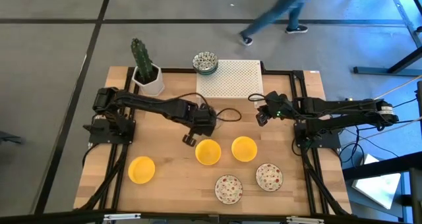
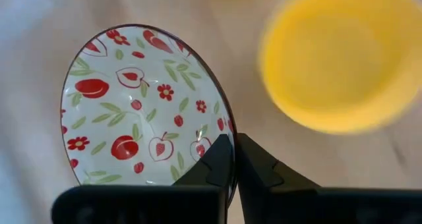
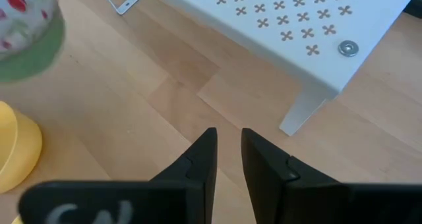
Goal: Pick & Place Mini bowls
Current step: Put the top left red white bowl on the shelf, then stack the right red white bowl on top of the red white bowl on the shelf
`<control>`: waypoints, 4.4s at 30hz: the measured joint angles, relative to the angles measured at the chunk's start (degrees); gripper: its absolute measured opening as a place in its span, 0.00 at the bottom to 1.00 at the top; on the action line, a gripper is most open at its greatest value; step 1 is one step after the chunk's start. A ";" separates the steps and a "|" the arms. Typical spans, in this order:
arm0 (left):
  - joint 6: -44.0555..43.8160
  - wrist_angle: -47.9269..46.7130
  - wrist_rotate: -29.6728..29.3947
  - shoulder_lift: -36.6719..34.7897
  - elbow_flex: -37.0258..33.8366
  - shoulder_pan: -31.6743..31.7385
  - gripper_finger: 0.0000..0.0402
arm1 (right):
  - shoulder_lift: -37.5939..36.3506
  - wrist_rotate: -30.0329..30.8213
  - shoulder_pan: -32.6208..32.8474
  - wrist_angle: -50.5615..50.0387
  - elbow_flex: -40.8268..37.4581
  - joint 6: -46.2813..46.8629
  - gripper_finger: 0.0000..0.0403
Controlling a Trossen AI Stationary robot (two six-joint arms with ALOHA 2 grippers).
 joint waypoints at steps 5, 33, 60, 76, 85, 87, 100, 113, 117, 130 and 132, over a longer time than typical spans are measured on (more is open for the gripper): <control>5.80 2.19 -6.35 -0.04 5.88 0.50 0.02 | 0.00 0.00 0.00 -0.01 0.00 -0.30 0.18; 6.30 20.30 2.79 4.16 7.46 18.53 0.08 | 0.00 3.07 -0.01 1.11 0.00 -0.21 0.18; 11.51 22.29 -8.36 5.87 7.31 15.95 0.23 | 0.00 3.08 0.00 2.84 0.00 -1.00 0.18; 2.88 18.83 -6.66 -10.05 7.63 10.48 0.48 | 1.21 -12.29 3.70 -15.42 10.96 -6.19 0.18; -5.09 35.30 -6.38 -24.61 -19.32 10.50 0.41 | 10.15 -19.29 22.35 -24.10 15.08 12.06 0.18; -6.56 39.98 -6.91 -26.97 -24.47 9.54 0.41 | 12.59 -22.90 26.27 -24.13 15.08 14.77 0.18; -7.86 53.17 -20.40 -34.83 -33.48 2.67 0.40 | 31.36 -31.71 38.38 -20.22 15.08 21.03 0.71; -7.59 53.44 -29.16 -34.84 -33.48 -2.50 0.34 | 37.37 -30.31 38.31 -18.70 15.04 15.88 0.33; -7.26 53.46 -30.64 -34.84 -33.48 -2.80 0.31 | 35.78 -32.09 37.63 -18.99 15.38 14.14 0.05; -4.04 52.48 -33.18 -34.82 -33.50 -2.15 0.23 | 24.64 -20.04 26.41 -37.84 35.79 6.63 0.03; -3.88 51.67 -33.15 -34.82 -33.50 -1.66 0.22 | 22.66 -13.23 22.17 -38.56 41.26 2.88 0.03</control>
